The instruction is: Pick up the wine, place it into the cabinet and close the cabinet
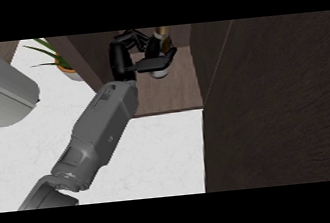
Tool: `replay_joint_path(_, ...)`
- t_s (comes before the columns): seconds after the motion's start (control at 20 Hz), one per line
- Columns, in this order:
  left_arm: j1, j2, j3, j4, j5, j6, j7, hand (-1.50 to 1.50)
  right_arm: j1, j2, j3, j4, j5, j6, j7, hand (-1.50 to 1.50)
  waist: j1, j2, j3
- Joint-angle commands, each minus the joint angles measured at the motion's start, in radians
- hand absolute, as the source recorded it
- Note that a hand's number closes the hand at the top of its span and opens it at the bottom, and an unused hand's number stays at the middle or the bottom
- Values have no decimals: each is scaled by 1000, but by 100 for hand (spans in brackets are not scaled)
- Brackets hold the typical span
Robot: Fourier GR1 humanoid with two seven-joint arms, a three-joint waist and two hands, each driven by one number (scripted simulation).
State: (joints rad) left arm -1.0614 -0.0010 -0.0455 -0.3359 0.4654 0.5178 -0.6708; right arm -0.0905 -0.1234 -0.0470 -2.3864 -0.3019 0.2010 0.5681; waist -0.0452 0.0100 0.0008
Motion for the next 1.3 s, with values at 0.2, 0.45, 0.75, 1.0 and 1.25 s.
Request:
replay_joint_path(0.2, -70, 6, 94, 77, 64, -37, -6, 150, 10, 10, 24, -76, -58, -18, 50, -150, -5, 4, -2)
replay_joint_path(0.45, 9, 1, 98, 107, 70, -95, -107, 150, 24, 29, 46, -81, -19, -23, 20, -150, -9, 8, -2)
replay_joint_path(0.75, -25, 21, 93, 144, 51, -66, -84, 150, 17, 11, 15, -71, -45, -12, 16, -150, -4, 5, -1)
replay_joint_path(1.0, -39, 29, 94, 194, 42, -23, -90, -150, 58, 23, 21, -66, -49, 16, -34, -150, -26, 13, -1)
replay_joint_path(1.25, -45, 30, 85, 213, 17, -21, -88, -150, -3, 48, 85, -48, 43, -42, -2, -150, -8, 10, -2)
